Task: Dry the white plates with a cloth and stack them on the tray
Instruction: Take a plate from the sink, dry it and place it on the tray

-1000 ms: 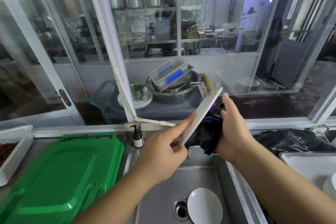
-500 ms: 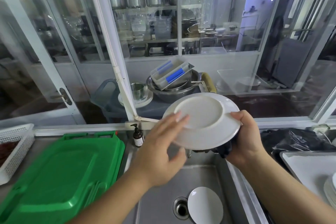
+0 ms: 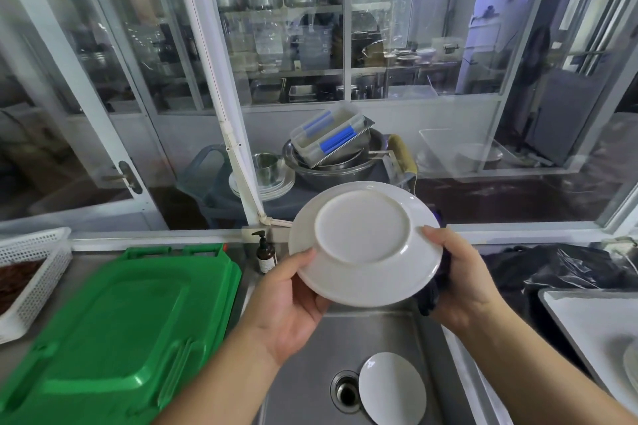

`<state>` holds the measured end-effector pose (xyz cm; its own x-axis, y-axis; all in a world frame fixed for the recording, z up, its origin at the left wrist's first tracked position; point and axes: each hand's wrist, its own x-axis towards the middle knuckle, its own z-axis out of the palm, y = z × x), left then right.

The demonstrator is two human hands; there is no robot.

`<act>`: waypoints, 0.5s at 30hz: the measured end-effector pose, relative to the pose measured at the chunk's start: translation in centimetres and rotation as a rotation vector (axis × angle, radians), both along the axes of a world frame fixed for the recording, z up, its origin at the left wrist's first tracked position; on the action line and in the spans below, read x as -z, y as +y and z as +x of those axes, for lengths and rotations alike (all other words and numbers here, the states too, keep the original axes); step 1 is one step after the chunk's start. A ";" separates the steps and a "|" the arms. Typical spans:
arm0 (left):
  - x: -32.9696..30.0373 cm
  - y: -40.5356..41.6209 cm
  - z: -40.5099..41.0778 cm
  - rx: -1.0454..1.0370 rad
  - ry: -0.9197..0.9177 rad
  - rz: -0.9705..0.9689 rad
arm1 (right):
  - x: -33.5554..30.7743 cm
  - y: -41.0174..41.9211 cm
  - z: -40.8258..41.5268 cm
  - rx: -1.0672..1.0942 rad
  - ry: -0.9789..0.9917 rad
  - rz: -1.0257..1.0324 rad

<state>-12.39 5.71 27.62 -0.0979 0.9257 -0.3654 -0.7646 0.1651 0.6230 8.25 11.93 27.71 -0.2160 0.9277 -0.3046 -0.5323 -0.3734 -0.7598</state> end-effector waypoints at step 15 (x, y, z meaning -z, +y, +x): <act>-0.9 -0.6 -1.6 0.154 0.326 0.153 | -1.8 2.5 0.4 0.154 -0.989 0.511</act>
<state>-14.00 5.12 28.49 -0.0415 0.9799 -0.1950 -0.4956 0.1493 0.8556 8.67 14.45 29.50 0.0373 0.9887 0.1453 0.3761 0.1208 -0.9187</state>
